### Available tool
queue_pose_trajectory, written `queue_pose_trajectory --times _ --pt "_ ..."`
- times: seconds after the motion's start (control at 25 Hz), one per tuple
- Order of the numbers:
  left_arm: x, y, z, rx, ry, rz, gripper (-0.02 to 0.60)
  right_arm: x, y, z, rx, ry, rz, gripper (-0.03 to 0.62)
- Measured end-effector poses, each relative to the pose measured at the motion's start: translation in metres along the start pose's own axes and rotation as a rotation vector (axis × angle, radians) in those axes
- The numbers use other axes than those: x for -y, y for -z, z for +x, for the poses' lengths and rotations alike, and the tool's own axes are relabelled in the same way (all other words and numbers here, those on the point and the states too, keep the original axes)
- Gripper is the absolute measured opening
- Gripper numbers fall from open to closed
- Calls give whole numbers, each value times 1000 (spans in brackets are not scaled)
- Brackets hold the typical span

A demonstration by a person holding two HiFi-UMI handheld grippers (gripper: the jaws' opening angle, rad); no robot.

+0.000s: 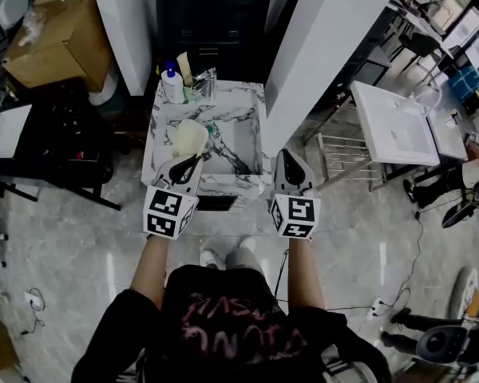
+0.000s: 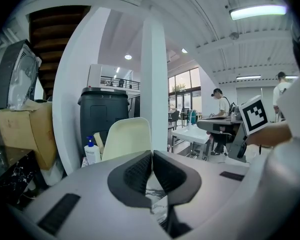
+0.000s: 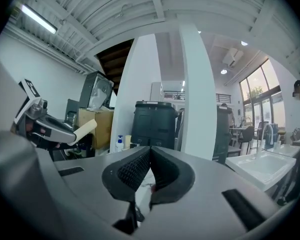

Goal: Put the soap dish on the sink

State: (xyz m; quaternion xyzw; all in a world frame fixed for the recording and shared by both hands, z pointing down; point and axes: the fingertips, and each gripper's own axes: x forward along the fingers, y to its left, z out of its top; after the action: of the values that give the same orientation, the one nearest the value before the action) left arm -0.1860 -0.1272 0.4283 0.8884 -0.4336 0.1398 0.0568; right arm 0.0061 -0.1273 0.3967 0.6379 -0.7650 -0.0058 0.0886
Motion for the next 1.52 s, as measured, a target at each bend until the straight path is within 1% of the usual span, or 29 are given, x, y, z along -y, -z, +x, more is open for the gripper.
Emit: queue_pose_trajectory --times 0.24,0.44,0.64,1.0,1.2,1.36,1.52 --pt "0 4 23 -22 25 -2 25 14 1 17 -4 12 4 14" --pt "-1 2 54 -44 27 2 25 36 5 44 -1 6 45 14" --pt "-13 -6 98 -53 6 -31 25 59 10 83 -9 -25 57 14" --pt "-26 -19 178 -95 -42 -33 25 115 23 151 -20 -68 86 14" --pt "-32 -18 206 -132 -70 -33 25 129 29 179 -29 -113 78 14" --pt "-36 -20 226 -144 -90 -45 25 145 33 197 -28 -126 83 14" --pt "-38 -18 245 -164 -100 -38 25 154 37 210 -30 -142 82 14"
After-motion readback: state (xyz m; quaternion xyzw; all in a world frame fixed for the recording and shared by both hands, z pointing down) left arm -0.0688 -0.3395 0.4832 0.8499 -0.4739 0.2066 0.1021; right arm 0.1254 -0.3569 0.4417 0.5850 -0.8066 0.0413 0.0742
